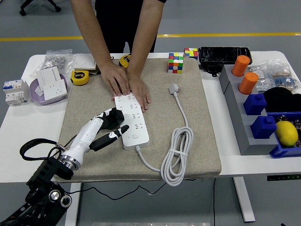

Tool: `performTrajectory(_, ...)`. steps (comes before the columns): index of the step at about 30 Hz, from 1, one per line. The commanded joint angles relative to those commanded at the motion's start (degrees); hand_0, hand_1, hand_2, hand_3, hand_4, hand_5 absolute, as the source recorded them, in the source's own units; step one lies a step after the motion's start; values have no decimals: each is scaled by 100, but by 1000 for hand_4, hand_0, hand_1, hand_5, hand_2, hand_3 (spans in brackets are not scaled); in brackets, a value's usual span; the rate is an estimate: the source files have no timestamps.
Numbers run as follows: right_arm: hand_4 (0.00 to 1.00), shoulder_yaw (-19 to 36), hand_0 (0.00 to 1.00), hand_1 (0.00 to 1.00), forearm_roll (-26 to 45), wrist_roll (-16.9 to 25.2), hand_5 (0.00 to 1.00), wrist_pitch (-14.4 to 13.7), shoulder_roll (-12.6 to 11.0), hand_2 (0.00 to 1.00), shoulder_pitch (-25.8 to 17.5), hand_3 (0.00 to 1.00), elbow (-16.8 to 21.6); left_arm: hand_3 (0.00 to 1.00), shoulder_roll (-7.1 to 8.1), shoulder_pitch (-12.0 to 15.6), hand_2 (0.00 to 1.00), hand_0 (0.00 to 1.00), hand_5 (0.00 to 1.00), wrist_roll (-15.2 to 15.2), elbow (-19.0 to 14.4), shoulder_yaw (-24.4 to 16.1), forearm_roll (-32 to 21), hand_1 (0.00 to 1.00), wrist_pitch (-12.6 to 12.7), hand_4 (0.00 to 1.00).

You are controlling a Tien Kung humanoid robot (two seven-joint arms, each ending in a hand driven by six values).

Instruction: Pick up the plug,place it near the board,insert it into the board,press the button

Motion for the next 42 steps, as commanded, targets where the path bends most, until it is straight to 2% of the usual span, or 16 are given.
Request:
performTrajectory(12,998,-14,966,895,2,-2,957,3,-3,857,11,878,0,957,25,-211,998,998,998,24,237,227,-1,998,-57,998)
performTrajectory(26,998,-76,964,895,0,-5,956,4,-16,857,0,877,0,951,108,-412,997,998,998,100,258,488,196,998,-100,998)
performTrajectory(37,998,-75,966,895,-18,-3,957,0,-20,857,12,877,0,947,260,-726,994,998,998,273,246,680,849,998,-218,998)
performTrajectory(42,998,-57,965,895,-40,-6,956,-2,-18,857,11,877,0,947,272,-770,989,998,998,352,219,708,1055,998,-260,998)
